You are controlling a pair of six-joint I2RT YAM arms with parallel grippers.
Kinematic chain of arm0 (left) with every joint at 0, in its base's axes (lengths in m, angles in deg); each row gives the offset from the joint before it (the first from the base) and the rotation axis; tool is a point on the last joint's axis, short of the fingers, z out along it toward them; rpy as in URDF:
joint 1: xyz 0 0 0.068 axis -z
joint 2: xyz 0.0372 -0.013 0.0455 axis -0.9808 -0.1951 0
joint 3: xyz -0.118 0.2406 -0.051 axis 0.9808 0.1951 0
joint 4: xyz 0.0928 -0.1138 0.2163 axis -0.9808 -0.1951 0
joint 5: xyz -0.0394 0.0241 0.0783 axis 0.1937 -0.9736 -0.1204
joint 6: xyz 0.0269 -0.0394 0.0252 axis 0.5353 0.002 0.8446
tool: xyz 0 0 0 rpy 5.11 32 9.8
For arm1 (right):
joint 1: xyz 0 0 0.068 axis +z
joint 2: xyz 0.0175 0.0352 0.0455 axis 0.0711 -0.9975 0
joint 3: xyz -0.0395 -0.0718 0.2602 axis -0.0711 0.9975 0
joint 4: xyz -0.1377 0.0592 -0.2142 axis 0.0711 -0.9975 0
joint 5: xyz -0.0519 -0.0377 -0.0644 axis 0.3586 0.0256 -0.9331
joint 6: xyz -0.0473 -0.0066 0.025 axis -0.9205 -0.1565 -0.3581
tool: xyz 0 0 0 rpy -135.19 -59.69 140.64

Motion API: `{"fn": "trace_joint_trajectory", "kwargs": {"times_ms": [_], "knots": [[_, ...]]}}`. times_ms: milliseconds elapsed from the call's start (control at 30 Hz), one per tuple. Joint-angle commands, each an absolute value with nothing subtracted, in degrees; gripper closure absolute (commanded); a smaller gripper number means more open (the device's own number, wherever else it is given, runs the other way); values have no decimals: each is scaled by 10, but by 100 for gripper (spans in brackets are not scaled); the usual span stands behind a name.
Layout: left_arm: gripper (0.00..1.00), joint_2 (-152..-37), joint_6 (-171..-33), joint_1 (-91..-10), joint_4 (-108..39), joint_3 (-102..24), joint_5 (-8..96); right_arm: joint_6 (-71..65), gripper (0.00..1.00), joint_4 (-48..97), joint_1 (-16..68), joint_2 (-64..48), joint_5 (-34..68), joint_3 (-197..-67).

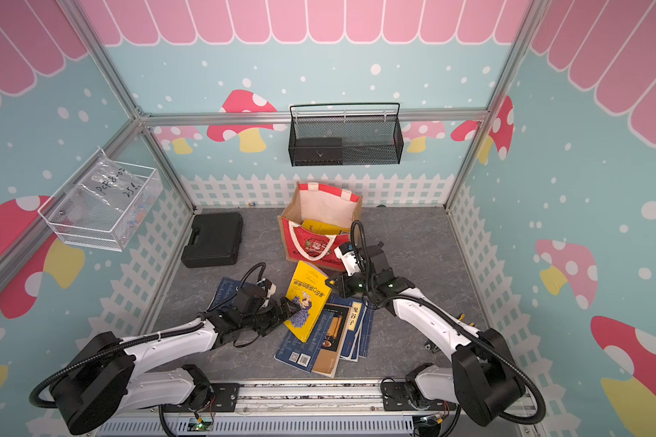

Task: Put the books into the canvas bag
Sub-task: Pick up the book from the book.

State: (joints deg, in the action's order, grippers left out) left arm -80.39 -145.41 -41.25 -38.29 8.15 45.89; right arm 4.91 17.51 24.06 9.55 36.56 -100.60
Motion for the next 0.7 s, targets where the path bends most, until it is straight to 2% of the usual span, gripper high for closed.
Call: {"fn": "trace_joint_trajectory", "kwargs": {"times_ms": [0, 233, 400, 533, 667], "knots": [[1, -751, -1363, -416, -397, 29, 474, 4, 100, 147, 233, 150, 388, -1022], [1, -674, -1275, -423, -343, 9, 556, -42, 100, 99, 224, 231, 452, -1050], [1, -671, -1216, -424, -341, -24, 607, -51, 100, 82, 220, 260, 484, -1066], [1, -655, -1165, -424, -410, -57, 604, -43, 100, 62, 218, 269, 457, -1086], [1, -610, -1135, -430, -476, -65, 539, -45, 100, 41, 216, 280, 435, -1113]]}}
